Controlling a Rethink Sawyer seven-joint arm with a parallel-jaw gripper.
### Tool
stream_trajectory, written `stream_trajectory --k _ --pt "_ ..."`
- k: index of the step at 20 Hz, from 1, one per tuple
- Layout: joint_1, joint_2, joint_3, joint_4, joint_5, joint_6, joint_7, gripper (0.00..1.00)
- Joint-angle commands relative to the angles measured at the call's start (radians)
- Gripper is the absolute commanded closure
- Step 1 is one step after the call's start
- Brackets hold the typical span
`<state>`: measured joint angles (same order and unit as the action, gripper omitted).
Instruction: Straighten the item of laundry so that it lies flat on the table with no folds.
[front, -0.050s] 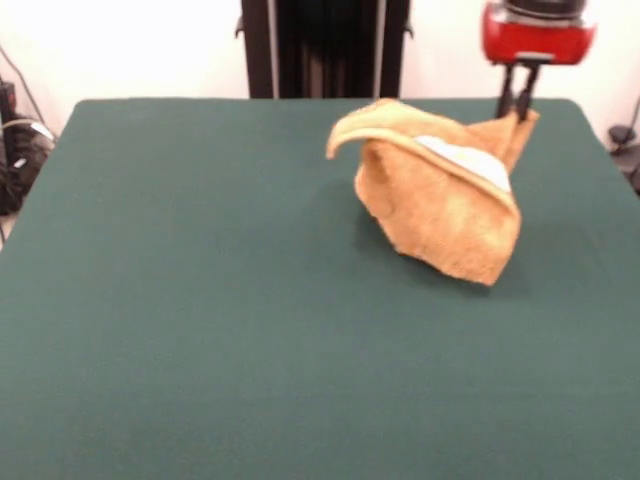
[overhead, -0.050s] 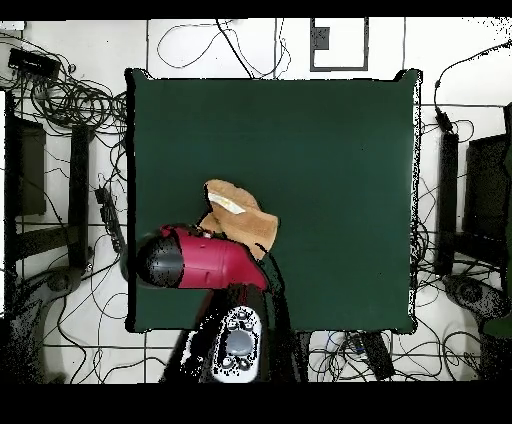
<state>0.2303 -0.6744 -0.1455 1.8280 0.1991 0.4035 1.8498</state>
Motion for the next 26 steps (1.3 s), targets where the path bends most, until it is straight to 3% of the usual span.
stream_trajectory --k 1,3,6,8,11,17,21,26 --pt "0.14 0.07 -0.065 -0.099 0.131 0.056 0.429 1.0" --pt "0.188 0.077 -0.102 -0.133 0.145 0.103 0.469 1.0" --pt "0.18 0.041 -0.114 -0.142 0.136 0.167 0.456 1.0" --pt "0.093 -0.04 -0.085 -0.095 0.101 0.208 0.352 1.0" --pt "-0.094 -0.134 -0.026 -0.05 0.022 0.277 0.103 1.0" --pt "-0.428 -0.186 0.134 -0.05 -0.133 0.328 -0.273 1.0" --pt "-0.606 -0.182 0.253 -0.131 -0.226 0.436 -0.404 1.0" --pt "-0.718 -0.167 0.346 -0.266 -0.289 0.6 -0.478 1.0"
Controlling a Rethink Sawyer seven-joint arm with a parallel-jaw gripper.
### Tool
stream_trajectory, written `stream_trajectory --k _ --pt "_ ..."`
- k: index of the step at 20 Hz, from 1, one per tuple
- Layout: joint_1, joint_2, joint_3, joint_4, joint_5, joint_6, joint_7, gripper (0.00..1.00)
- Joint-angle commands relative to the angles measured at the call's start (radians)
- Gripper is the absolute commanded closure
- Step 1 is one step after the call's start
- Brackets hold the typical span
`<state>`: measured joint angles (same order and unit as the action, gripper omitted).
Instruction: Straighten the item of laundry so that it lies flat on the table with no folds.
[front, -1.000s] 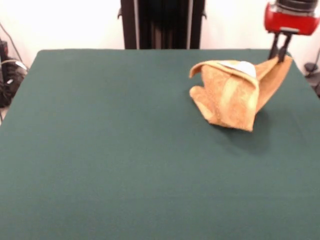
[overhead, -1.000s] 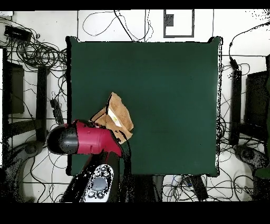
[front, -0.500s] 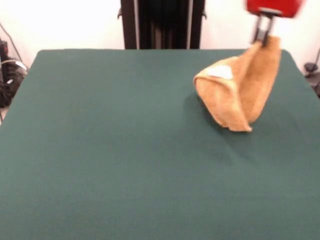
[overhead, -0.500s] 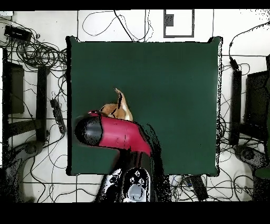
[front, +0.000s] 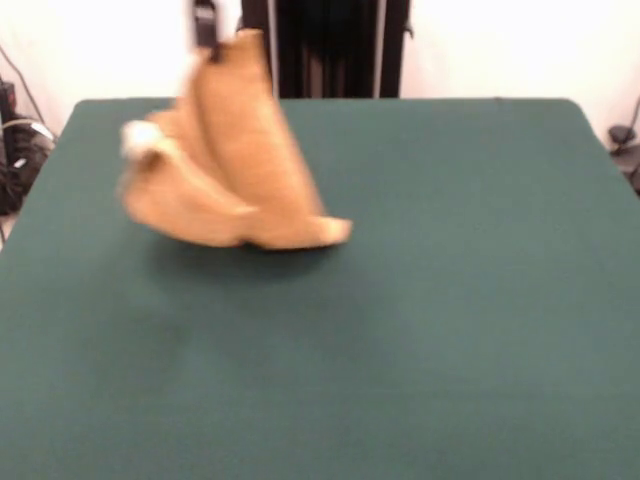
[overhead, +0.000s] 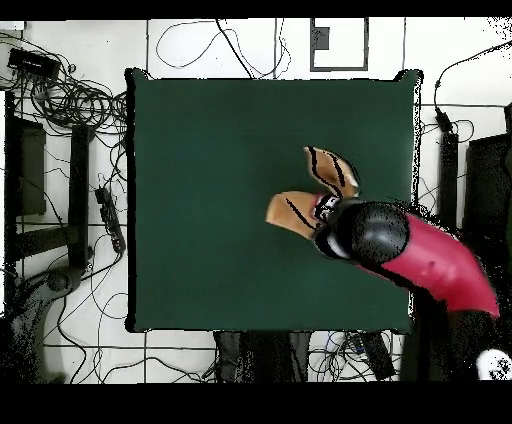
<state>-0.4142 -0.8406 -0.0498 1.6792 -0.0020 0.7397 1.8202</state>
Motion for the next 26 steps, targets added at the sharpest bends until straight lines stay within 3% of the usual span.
stream_trajectory --k 1,12,17,21,26 --pt "-0.087 0.002 0.263 -0.125 -0.096 0.272 -0.453 1.0" --pt "-0.148 0.026 0.332 -0.097 -0.132 0.205 -0.441 1.0" --pt "-0.153 -0.018 0.343 0.022 -0.135 0.083 -0.369 1.0" --pt "-0.101 -0.073 0.307 0.1 -0.158 -0.004 -0.248 1.0" --pt "-0.022 -0.156 0.246 0.178 -0.119 0.007 -0.116 1.0"
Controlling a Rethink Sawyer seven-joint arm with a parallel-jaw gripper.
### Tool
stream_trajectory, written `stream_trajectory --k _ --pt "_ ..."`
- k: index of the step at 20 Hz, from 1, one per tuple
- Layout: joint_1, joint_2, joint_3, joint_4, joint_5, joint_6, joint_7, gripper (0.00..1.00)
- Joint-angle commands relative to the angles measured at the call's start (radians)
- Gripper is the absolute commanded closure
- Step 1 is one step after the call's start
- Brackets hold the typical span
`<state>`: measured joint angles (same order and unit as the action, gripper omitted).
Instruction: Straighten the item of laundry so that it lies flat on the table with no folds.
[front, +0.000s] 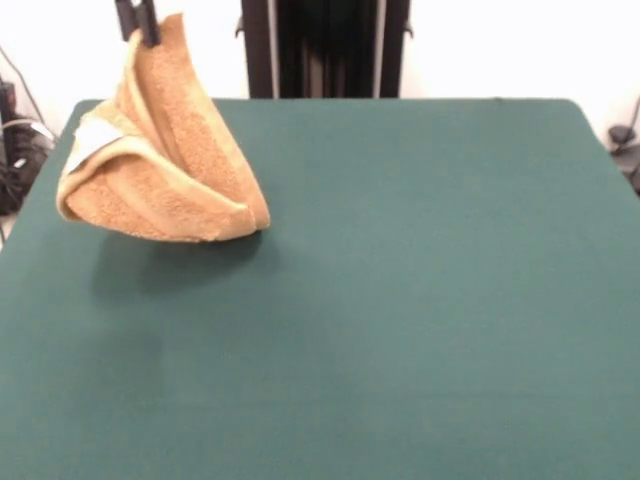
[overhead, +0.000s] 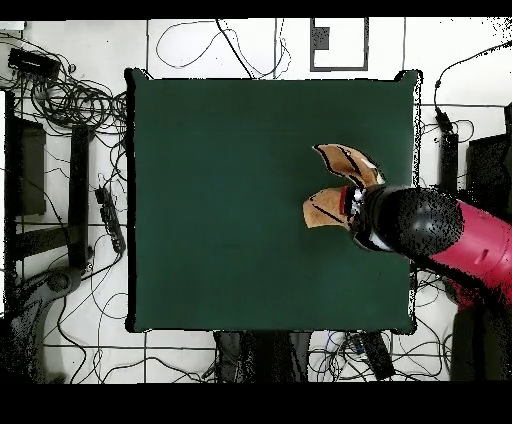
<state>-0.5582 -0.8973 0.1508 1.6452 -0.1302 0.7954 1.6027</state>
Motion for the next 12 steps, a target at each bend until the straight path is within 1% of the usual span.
stream_trajectory --k 1,2,3,5,6,7,8,9,12 --pt "0.149 -0.122 0.021 0.213 -0.001 -0.047 0.131 1.0" --pt "0.16 -0.135 0.013 0.223 0.004 -0.042 0.14 1.0" --pt "0.16 -0.139 0.015 0.234 0.028 -0.032 0.148 1.0" --pt "0.205 -0.153 -0.024 0.212 -0.013 -0.051 0.181 1.0" --pt "0.164 -0.134 0.017 0.259 0.059 -0.069 0.153 1.0" --pt "0.171 -0.128 0.011 0.257 0.059 -0.082 0.155 1.0" --pt "0.199 -0.136 -0.014 0.25 0.033 -0.093 0.18 1.0" --pt "0.214 -0.138 -0.026 0.255 0.029 -0.108 0.201 1.0" --pt "0.242 -0.124 -0.04 0.287 0.042 -0.175 0.243 1.0"
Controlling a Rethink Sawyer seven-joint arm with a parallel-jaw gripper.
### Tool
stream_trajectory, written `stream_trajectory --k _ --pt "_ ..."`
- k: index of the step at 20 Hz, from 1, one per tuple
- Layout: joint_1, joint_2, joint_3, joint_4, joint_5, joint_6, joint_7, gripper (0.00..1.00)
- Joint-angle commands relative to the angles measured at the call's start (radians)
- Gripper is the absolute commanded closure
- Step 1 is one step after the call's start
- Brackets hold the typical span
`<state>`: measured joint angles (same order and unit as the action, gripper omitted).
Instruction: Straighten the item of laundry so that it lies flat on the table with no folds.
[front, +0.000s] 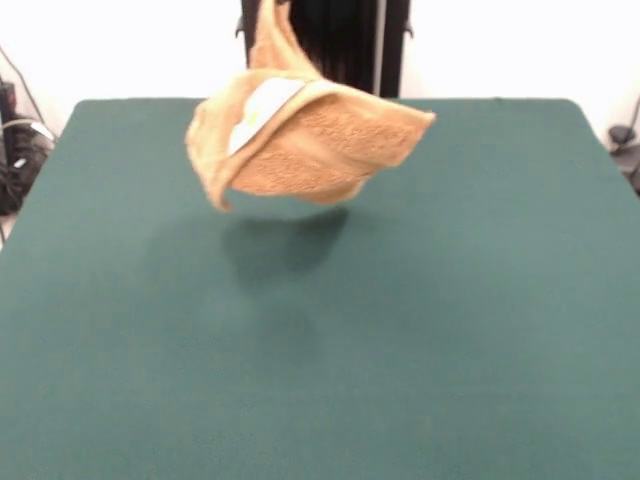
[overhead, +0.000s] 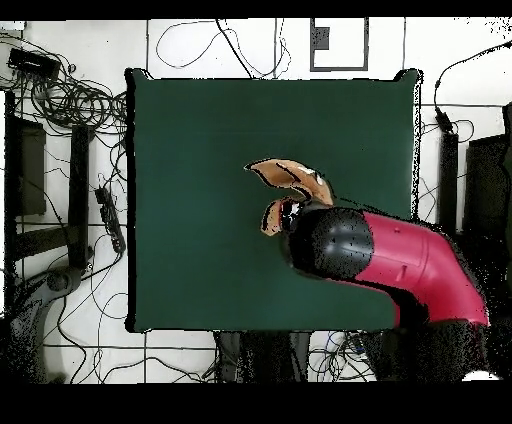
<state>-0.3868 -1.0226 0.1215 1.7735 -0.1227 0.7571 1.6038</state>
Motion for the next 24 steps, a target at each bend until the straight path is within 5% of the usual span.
stream_trajectory --k 1,24 --pt "0.069 0.01 -0.007 0.165 0.045 -0.149 0.241 1.0" --pt "0.137 0.1 -0.082 0.16 0.083 -0.306 0.25 1.0"
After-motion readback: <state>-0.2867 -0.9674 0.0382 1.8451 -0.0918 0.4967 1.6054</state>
